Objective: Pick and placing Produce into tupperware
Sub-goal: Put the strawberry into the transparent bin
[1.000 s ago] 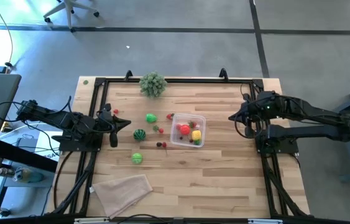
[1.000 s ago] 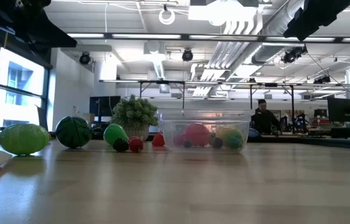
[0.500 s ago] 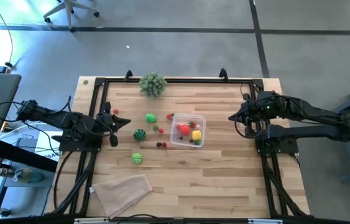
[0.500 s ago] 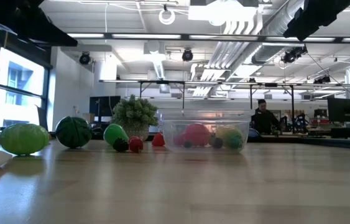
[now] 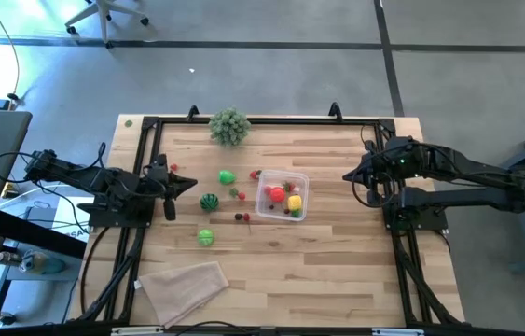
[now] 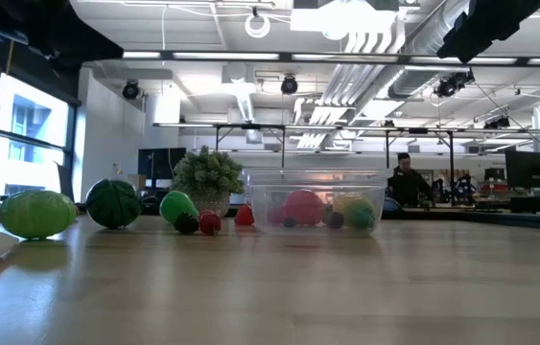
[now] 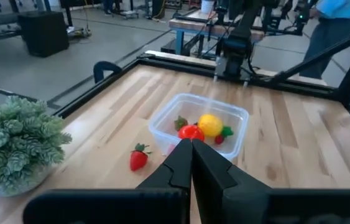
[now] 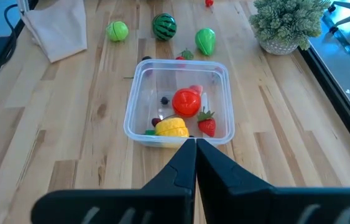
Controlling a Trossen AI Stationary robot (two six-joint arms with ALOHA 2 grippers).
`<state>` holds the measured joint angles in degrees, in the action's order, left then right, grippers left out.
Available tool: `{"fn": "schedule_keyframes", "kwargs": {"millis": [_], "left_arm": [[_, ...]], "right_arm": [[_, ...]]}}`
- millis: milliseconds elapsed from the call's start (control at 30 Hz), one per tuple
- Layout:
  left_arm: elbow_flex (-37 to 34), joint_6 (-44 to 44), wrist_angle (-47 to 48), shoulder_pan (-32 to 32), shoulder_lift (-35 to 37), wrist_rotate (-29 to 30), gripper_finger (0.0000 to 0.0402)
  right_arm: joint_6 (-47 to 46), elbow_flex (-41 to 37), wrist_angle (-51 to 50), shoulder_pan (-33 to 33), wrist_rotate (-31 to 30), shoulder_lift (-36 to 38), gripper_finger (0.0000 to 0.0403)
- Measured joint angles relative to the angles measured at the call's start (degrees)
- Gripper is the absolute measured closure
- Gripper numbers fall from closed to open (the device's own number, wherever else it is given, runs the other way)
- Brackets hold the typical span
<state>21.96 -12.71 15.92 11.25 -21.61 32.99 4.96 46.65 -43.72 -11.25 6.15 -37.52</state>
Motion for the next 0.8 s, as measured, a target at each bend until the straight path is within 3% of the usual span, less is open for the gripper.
{"fn": "schedule_keyframes", "kwargs": {"millis": [233, 400, 467, 633, 800], "left_arm": [[4.1, 1.0, -3.0, -0.6, -1.0, -0.5, 0.0401], [11.3, 2.0, 2.4, -7.0, -6.0, -4.0, 0.0401], [12.9, 2.3, 4.0, -11.3, -9.8, -10.3, 0.0401], [16.6, 6.8, 3.8, -24.8, -22.8, -33.2, 0.0401], [22.4, 14.3, 4.1, -37.8, -37.5, -46.1, 0.0401]], "right_arm": [[0.0, 0.0, 0.0, 0.0, 0.0, 0.0, 0.0401], [0.0, 0.0, 0.0, 0.0, 0.0, 0.0, 0.0401], [0.0, 0.0, 0.0, 0.0, 0.0, 0.0, 0.0401], [0.0, 0.0, 0.0, 0.0, 0.0, 0.0, 0.0401], [0.0, 0.0, 0.0, 0.0, 0.0, 0.0, 0.0401]]}}
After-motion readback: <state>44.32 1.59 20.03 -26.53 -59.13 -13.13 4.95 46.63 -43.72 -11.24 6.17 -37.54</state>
